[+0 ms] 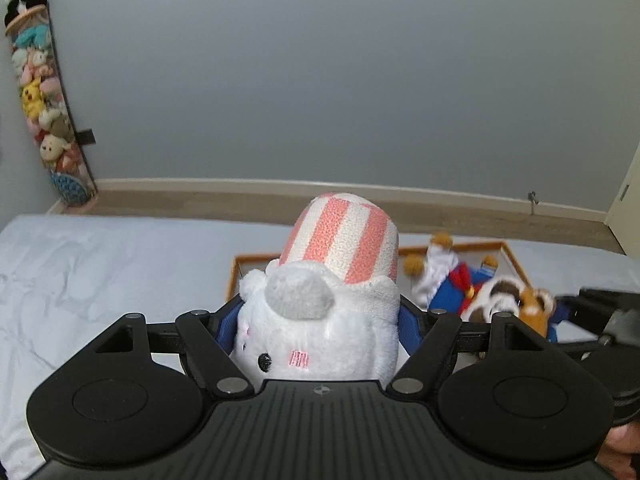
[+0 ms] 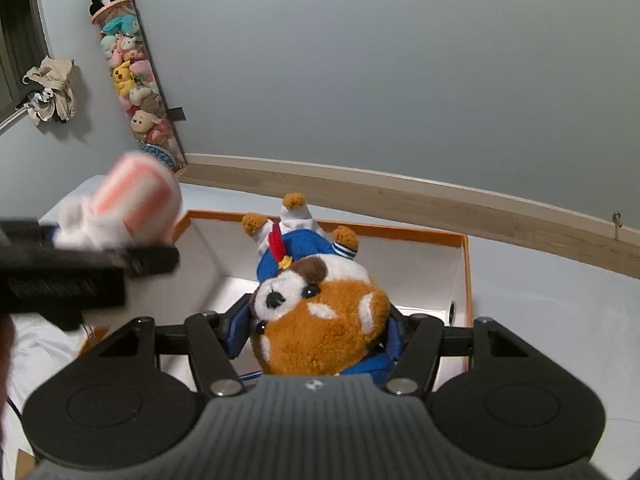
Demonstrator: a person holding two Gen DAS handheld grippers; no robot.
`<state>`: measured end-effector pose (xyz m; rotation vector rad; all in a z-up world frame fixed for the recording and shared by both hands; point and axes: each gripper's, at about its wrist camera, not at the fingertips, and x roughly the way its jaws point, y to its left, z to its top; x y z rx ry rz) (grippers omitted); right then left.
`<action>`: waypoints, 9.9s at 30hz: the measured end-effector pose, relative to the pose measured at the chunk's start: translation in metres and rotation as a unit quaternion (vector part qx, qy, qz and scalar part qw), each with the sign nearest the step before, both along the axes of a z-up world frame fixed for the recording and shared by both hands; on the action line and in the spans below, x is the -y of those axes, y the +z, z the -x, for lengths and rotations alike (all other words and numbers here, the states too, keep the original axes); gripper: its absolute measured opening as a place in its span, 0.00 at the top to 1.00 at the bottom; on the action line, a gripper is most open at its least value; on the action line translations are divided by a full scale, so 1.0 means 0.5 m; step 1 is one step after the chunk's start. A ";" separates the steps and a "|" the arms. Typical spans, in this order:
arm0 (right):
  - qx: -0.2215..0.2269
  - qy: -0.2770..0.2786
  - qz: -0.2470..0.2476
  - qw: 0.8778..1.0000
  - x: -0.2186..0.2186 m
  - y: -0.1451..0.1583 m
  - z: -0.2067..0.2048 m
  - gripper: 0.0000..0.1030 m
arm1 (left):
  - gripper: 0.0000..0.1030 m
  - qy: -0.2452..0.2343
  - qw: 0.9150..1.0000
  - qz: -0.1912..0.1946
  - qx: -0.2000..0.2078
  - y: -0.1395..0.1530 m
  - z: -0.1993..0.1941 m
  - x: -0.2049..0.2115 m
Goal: Organize objects
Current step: 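Carry both plushes over the orange shoebox with both tools, then open both tools to drop the plushes into the shoebox, then grasp the tan cardboard cube with left tool, then grasp the white glasses case with right tool while left tool holds the cube, then carry the cube and glasses case over the shoebox with both tools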
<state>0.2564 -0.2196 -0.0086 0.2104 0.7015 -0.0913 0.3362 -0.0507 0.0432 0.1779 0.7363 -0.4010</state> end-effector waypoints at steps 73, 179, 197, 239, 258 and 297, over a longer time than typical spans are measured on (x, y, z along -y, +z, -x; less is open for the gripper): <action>0.024 -0.010 -0.050 0.998 0.024 0.010 0.134 0.16 | 0.19 0.009 1.000 0.019 0.010 -0.036 0.139 -0.135; -0.135 0.082 0.024 0.987 -0.156 -0.210 0.344 0.34 | 0.35 0.092 0.986 0.011 -0.139 -0.289 0.522 -0.211; -0.150 0.073 0.043 0.985 -0.150 -0.254 0.316 0.31 | 0.30 0.105 0.985 0.020 -0.136 -0.307 0.498 -0.189; -0.024 0.054 0.024 0.998 -0.068 -0.009 0.340 0.37 | 0.35 0.012 1.000 -0.013 -0.013 -0.066 0.422 -0.120; -0.005 0.054 0.035 0.998 0.008 0.058 0.182 0.37 | 0.35 -0.040 0.999 -0.020 0.005 -0.024 0.252 0.000; -0.078 0.027 0.030 0.996 0.096 -0.070 0.001 0.37 | 0.35 -0.077 0.989 -0.056 -0.111 -0.180 0.109 0.112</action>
